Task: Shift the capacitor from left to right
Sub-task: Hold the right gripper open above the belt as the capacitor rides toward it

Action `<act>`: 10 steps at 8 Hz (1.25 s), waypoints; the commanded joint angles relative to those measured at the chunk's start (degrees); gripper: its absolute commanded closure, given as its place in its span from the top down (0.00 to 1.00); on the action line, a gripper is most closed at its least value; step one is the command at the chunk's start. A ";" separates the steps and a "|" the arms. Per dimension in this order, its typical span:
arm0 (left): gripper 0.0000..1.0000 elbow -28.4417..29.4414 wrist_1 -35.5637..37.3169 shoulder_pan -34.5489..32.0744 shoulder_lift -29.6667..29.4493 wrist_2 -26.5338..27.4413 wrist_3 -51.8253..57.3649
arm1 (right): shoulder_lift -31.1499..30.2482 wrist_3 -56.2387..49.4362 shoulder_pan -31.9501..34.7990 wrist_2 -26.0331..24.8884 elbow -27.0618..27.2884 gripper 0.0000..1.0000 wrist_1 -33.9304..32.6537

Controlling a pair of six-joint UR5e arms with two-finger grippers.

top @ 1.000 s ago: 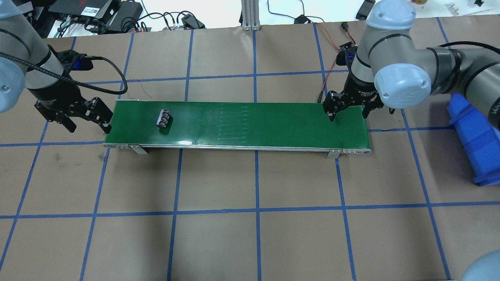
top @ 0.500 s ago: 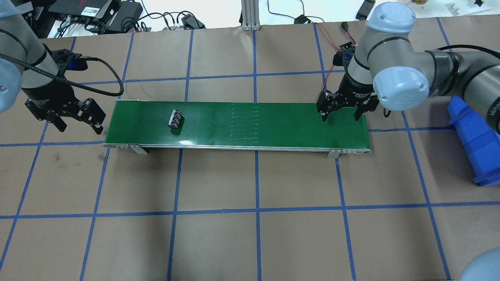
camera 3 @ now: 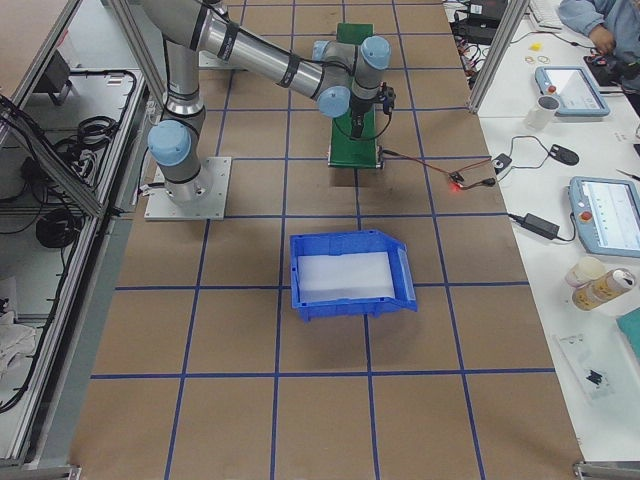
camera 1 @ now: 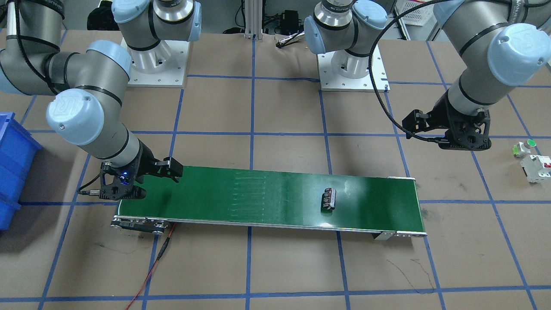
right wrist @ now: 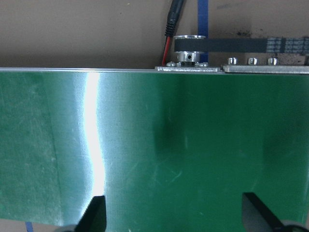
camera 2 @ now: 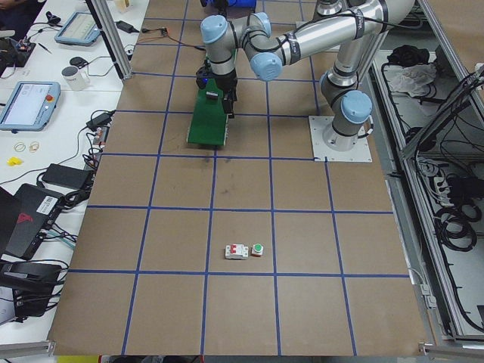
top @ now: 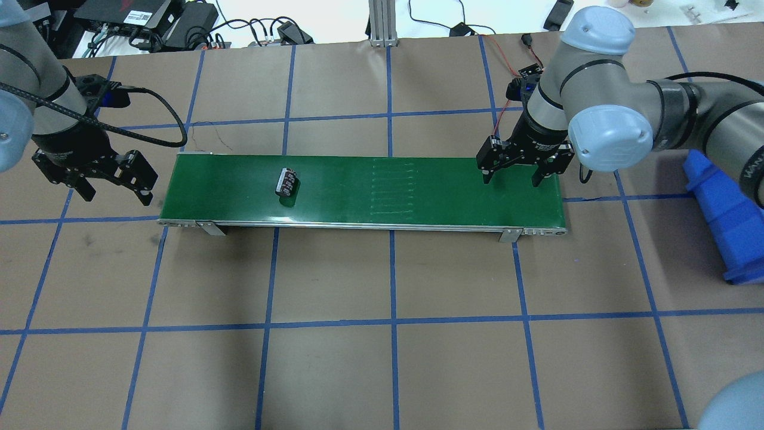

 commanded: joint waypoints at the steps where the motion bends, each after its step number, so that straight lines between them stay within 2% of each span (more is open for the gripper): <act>1: 1.00 0.04 -0.01 -0.02 0.77 0.21 -0.27 | 0.51 2.52 0.00 0.10 0.06 0.99 -1.40; 10: 1.00 0.04 -0.63 -0.02 2.17 1.18 0.08 | 0.51 2.79 0.26 0.09 0.23 0.99 -1.41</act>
